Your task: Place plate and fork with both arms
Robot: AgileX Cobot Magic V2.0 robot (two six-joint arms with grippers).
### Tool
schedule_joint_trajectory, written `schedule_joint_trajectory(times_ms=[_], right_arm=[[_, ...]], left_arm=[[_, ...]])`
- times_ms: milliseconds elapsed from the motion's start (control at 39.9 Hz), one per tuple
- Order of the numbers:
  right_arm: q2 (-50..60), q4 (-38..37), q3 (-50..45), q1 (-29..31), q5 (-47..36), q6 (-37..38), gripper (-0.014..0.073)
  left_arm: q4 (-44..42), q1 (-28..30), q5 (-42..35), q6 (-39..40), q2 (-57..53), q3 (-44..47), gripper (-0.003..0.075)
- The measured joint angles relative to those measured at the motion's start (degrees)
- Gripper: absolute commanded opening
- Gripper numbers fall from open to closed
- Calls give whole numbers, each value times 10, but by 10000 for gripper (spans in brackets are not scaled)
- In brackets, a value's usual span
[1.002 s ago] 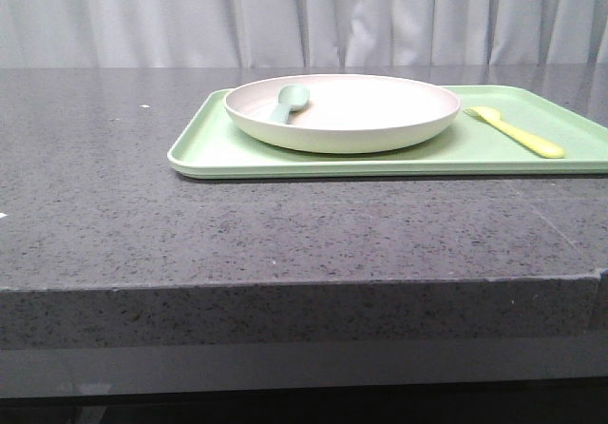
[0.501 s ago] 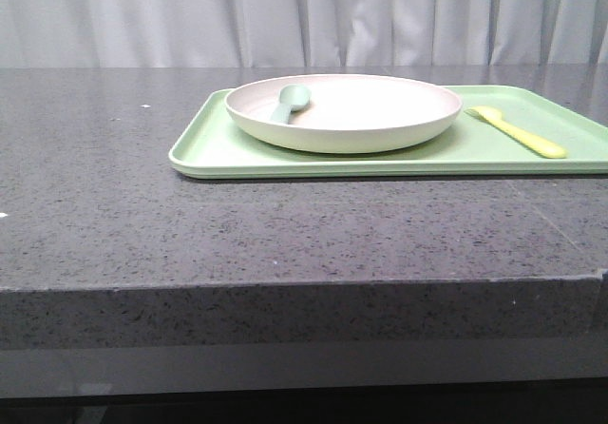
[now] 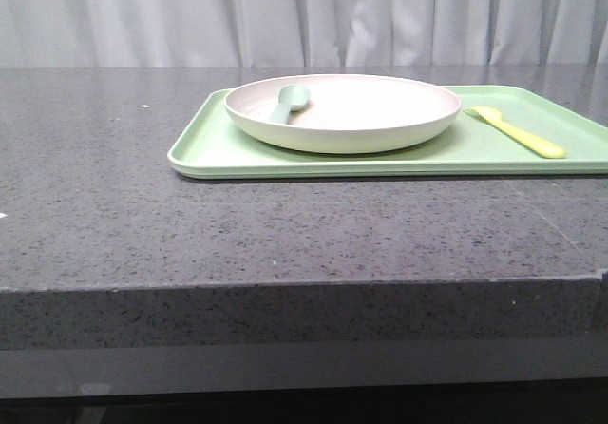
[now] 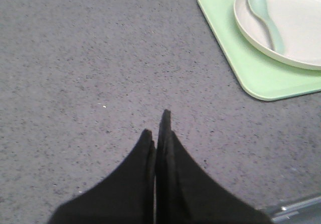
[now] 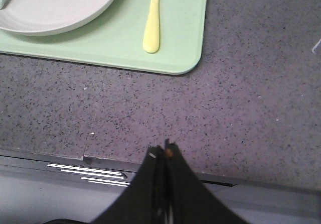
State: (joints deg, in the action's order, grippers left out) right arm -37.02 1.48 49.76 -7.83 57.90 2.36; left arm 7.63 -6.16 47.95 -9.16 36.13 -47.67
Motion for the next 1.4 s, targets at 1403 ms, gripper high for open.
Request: schedule_joint_trajectory(times_ms=[1403], right_arm=[[0, 0, 0, 0, 2, 0, -68]], left_arm=[[10, 81, -409, 44, -365, 480, -18]])
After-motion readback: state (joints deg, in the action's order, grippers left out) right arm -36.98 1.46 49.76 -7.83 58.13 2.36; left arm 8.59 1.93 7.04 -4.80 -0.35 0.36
